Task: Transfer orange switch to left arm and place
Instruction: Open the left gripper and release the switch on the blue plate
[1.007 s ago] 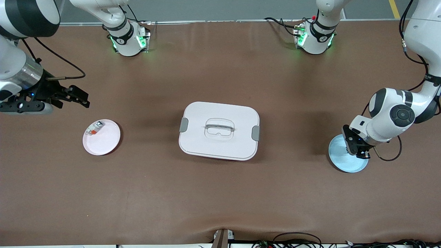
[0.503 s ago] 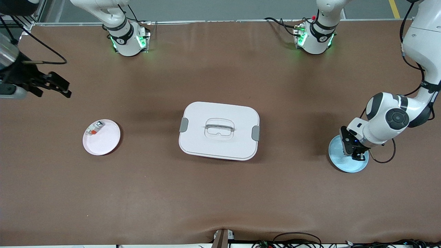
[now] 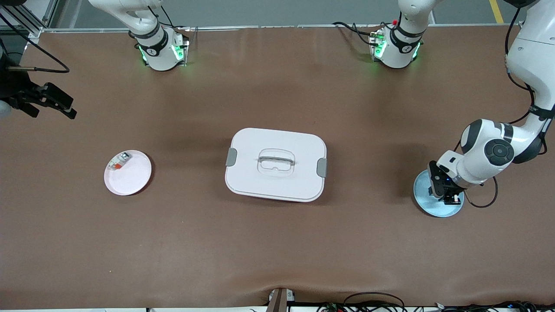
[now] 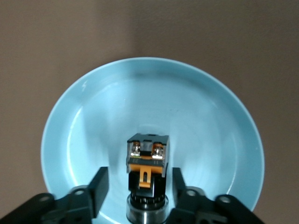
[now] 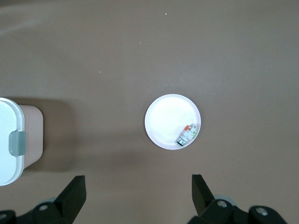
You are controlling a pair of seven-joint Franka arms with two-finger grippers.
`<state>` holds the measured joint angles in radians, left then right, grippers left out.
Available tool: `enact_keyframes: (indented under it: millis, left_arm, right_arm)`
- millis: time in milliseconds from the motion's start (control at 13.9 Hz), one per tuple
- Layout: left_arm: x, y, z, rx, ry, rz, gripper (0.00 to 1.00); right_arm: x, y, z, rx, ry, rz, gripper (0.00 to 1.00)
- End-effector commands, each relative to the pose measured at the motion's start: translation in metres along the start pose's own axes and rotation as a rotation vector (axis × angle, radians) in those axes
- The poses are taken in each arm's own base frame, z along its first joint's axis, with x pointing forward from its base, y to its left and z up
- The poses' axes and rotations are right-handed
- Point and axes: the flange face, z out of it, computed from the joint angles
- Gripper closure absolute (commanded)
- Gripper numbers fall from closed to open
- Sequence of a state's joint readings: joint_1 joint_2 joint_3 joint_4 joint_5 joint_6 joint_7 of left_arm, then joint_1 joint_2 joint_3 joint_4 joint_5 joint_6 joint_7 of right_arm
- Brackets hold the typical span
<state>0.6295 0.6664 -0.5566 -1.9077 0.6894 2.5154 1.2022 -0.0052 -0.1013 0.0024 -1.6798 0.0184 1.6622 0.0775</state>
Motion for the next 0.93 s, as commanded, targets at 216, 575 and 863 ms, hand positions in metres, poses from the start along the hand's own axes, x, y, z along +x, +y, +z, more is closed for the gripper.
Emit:
enact_keyframes:
  millis: [216, 575, 863]
  left_arm:
    - [-0.01, -0.022, -0.048, 0.062, -0.004, -0.184, 0.0]
    - [-0.009, -0.037, -0.117, 0.012, 0.005, -0.527, 0.0]
    - [-0.005, -0.06, -0.183, -0.061, -0.054, -0.859, 0.0]
  right_arm:
    - [0.003, 0.003, -0.004, -0.017, -0.004, 0.009, 0.0]
    - [0.003, 0.003, -0.004, -0.017, -0.004, 0.007, 0.0]
    - [0.003, 0.003, -0.004, -0.017, -0.004, 0.007, 0.0]
